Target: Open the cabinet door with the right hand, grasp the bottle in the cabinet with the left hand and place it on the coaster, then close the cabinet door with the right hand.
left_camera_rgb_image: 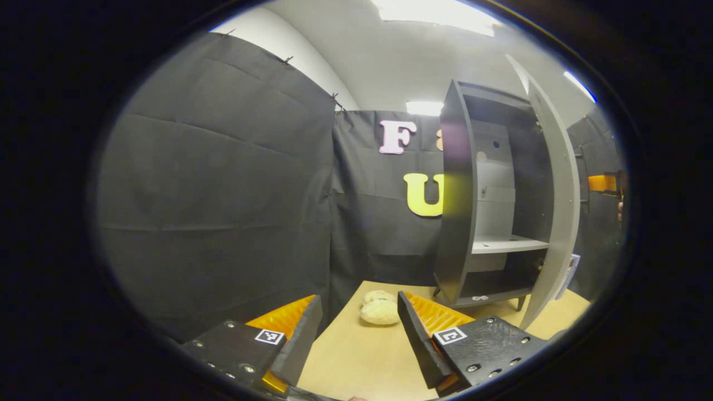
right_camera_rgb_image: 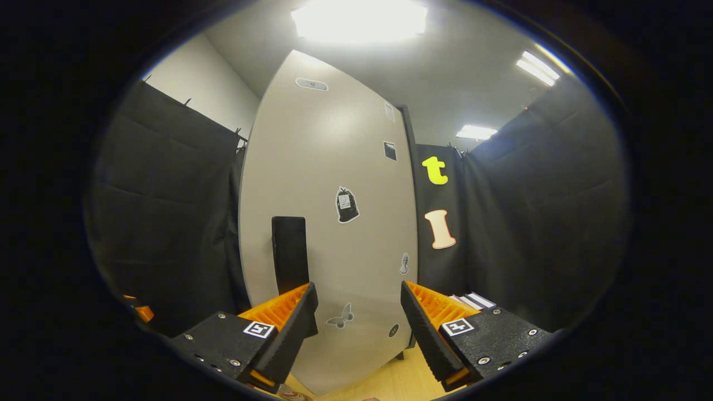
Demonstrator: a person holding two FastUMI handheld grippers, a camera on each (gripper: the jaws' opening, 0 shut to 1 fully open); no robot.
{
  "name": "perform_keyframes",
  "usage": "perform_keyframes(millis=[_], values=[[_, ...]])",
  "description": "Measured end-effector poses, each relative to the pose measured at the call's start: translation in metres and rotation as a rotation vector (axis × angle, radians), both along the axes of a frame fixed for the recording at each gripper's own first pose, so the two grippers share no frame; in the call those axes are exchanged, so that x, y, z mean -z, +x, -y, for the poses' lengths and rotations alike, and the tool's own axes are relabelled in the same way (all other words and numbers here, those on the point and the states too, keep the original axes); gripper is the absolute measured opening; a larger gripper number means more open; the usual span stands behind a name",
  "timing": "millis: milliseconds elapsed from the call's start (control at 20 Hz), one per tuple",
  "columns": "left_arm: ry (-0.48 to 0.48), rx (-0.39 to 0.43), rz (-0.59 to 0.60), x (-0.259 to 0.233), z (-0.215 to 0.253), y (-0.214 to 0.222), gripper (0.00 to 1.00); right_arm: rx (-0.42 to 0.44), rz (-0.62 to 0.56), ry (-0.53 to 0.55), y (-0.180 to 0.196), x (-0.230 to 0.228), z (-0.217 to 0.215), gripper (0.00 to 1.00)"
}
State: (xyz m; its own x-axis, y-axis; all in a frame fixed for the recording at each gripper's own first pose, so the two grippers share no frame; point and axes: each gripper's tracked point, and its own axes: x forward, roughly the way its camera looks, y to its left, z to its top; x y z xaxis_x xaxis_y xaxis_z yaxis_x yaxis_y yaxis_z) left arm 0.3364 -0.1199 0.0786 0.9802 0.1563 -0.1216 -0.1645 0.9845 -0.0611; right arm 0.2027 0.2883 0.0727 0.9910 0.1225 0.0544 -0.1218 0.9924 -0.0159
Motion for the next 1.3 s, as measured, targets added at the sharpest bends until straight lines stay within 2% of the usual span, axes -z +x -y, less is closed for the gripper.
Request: perform_keyframes(millis=[300, 350, 450, 600, 650, 700, 850, 950, 1050, 1100, 1300], values=[[0.007, -0.036, -0.005, 0.001, -0.010, -0.005, 0.82, -0.053, -0.022, -0.035, 0.012, 0.017, -0.015, 0.91], [0.008, -0.038, -0.006, 0.001, -0.010, -0.006, 0.85, -0.061, -0.027, -0.034, 0.013, 0.021, -0.017, 0.93], [0.016, -0.042, -0.003, 0.001, -0.013, -0.006, 0.82, -0.077, -0.044, -0.033, 0.016, 0.030, -0.026, 0.93], [0.017, -0.042, 0.001, 0.000, -0.014, -0.005, 0.82, -0.079, -0.059, -0.038, 0.015, 0.037, -0.033, 0.91], [0.014, -0.041, 0.003, 0.000, -0.013, -0.005, 0.82, -0.078, -0.060, -0.038, 0.013, 0.038, -0.031, 0.93], [0.013, -0.036, 0.003, 0.000, -0.012, -0.004, 0.82, -0.077, -0.060, -0.037, 0.012, 0.037, -0.029, 0.91], [0.009, -0.007, 0.008, -0.002, -0.008, -0.001, 0.82, -0.062, -0.057, -0.032, 0.008, 0.034, -0.022, 0.93], [0.002, 0.015, 0.011, -0.002, -0.001, 0.003, 0.85, -0.048, -0.055, -0.037, 0.004, 0.034, -0.015, 0.93], [-0.006, 0.044, 0.018, -0.003, 0.006, 0.005, 0.85, -0.026, -0.050, -0.050, -0.002, 0.034, -0.002, 0.91], [-0.008, 0.061, 0.019, -0.003, 0.010, 0.007, 0.82, -0.013, -0.045, -0.054, -0.006, 0.033, 0.005, 0.93], [0.001, 0.098, 0.036, -0.007, 0.020, 0.010, 0.85, 0.010, -0.022, -0.065, -0.019, 0.030, 0.032, 0.93]])
